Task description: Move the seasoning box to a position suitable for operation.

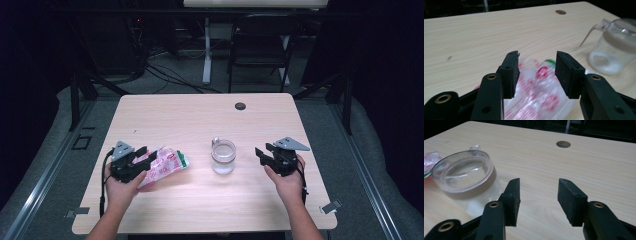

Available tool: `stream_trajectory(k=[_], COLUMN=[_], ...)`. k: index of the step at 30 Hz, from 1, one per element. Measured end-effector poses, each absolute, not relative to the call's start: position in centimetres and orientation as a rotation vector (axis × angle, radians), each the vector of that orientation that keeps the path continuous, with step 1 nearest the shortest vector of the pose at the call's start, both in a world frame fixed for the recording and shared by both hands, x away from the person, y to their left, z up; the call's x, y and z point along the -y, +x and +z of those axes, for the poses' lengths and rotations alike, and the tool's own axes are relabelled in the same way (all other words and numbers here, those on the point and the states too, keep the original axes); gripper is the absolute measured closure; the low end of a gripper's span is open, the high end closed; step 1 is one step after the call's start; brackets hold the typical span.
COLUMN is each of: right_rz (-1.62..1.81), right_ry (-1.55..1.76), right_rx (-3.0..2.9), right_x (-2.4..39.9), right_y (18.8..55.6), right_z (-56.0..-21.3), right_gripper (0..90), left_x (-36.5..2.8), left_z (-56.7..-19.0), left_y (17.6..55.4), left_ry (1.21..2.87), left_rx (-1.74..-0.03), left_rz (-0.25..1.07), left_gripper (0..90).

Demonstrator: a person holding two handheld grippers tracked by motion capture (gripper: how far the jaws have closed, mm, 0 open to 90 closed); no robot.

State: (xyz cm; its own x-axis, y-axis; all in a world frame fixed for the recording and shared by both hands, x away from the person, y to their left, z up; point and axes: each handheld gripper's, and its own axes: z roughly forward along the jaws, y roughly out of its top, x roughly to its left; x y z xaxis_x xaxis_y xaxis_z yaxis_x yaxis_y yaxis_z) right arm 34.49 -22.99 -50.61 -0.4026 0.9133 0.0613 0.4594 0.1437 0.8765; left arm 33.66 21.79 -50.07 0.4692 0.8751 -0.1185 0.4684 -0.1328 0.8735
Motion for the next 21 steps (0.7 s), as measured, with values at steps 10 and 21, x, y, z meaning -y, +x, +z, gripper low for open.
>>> stream_trajectory(k=[10, 21], right_rz=[1.249, 1.293], right_ry=[1.253, 1.189], right_rx=[-1.963, -2.085], right_x=[22.7, 20.9], right_y=[36.2, 38.5], right_z=[-52.2, -53.3], right_gripper=[67.7, 85.9], left_x=[-12.5, -7.5], left_z=[-49.9, -52.4], left_y=[37.1, 38.7], left_ry=[1.822, 1.896], left_rx=[-1.114, -1.191], left_rz=[0.407, 0.408], left_gripper=[65.7, 89.3])
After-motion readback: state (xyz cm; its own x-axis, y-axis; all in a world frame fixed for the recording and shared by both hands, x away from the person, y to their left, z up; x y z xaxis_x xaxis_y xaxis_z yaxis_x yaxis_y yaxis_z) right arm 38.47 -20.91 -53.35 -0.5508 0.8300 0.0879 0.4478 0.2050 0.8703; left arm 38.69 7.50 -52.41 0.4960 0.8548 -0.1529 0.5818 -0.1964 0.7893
